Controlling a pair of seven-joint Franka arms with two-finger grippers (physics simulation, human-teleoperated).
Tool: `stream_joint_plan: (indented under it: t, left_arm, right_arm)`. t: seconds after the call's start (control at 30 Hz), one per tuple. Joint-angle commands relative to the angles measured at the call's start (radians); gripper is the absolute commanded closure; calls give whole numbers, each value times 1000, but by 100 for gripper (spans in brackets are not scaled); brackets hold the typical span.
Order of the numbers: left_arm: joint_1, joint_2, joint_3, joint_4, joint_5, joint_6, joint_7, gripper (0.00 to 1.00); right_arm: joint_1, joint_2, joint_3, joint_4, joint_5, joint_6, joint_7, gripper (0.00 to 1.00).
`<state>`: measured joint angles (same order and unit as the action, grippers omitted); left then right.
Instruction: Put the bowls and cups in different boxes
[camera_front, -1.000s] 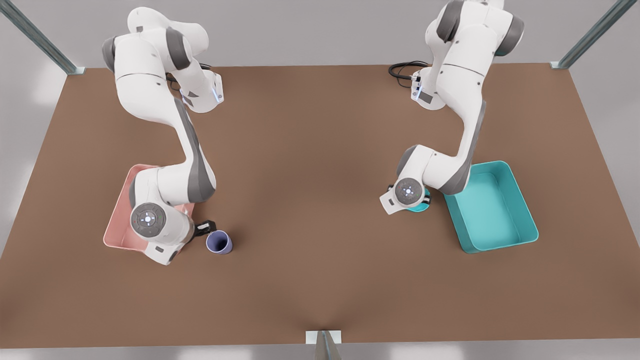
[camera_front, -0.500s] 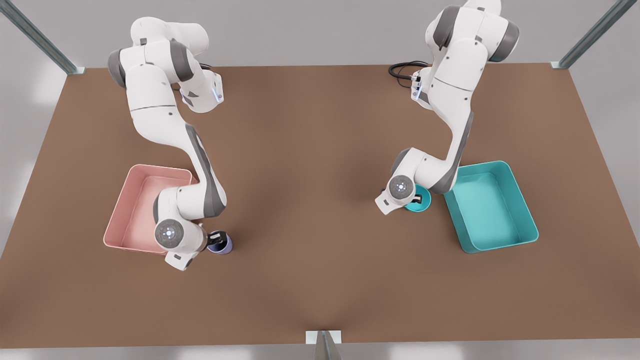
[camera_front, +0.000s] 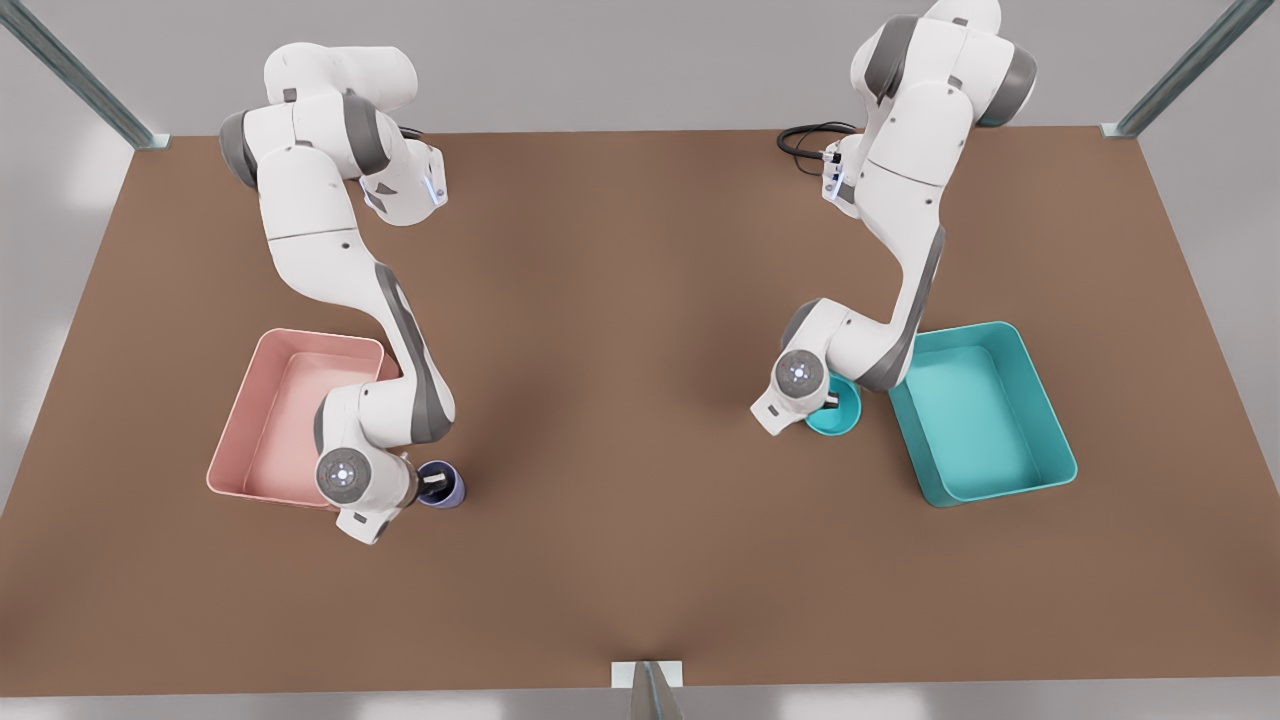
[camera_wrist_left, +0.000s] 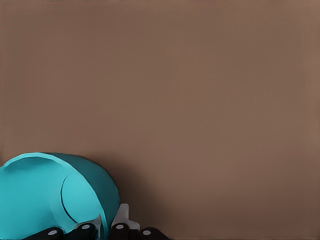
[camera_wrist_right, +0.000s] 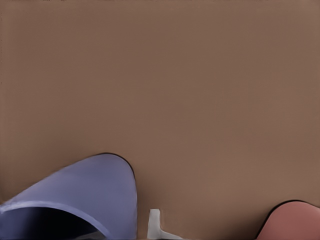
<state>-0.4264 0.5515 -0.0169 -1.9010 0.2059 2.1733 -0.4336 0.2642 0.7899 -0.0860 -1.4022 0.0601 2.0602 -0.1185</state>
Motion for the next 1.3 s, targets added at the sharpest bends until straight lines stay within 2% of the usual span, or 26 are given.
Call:
stream_joint_plan:
  t: [0.0, 0.1, 0.2, 0.23, 0.33, 0.43, 0.6, 0.77, 0.83, 0.93, 0.97, 1.0, 1.07, 1.2, 1.23, 1.27]
  left_arm:
    - [-6, -16, 0, 13, -8, -55, -146, 79]
    - [18, -125, 2, 22, -5, -205, -149, 79]
    - [163, -266, 18, 80, -5, -280, -146, 79]
    - [187, -271, 21, 100, -5, -285, -143, 79]
    - [290, -268, 57, 112, -2, -274, 24, 79]
    - [339, -233, 113, 103, -3, -196, 101, 79]
    - [350, -157, 120, 17, -3, -80, 101, 79]
    - [362, -73, 120, -33, -2, 13, 101, 79]
    - [370, -64, 120, -36, -3, 20, 101, 79]
    - [374, -50, 120, -36, -2, 37, 101, 79]
    - [374, -48, 120, -36, -2, 37, 101, 68]
    - [374, -48, 120, -36, -2, 37, 101, 1]
    - [379, -70, 120, -33, -3, 26, 101, 0]
    - [382, -193, 120, -18, -5, -113, 124, 0]
    - [373, -232, 110, 16, -13, -179, 124, 0]
    - [364, -263, 66, 98, -58, -297, 124, 0]
  right_arm:
    - [1, -3, 0, 5, -28, 0, -4, 79]
    - [1, -11, 0, 12, -26, 0, -27, 79]
    - [3, -60, 3, 26, -19, -2, -70, 79]
    - [1, -89, 3, 25, -19, -9, -75, 79]
    - [-23, -221, -3, 17, -19, -216, -142, 79]
    - [-146, -297, -9, 12, -34, -291, -276, 79]
    - [-359, -274, -21, -50, -131, -341, -481, 79]
    - [-378, -274, -15, -182, -137, -292, -501, 79]
    - [-373, -278, -8, -262, -134, -88, -500, 79]
    - [-373, -273, -1, -308, -52, 101, -501, 79]
    - [-373, -271, -1, -313, -36, 120, -503, 79]
    - [-373, -270, 0, -333, -36, 159, -503, 79]
    - [-375, -247, 0, -333, -22, 193, -510, 79]
    - [-376, -238, 0, -334, -6, 198, -527, 79]
    - [-373, -236, 0, -340, 10, 198, -527, 70]
    - [-373, -228, 0, -340, 10, 198, -527, 0]
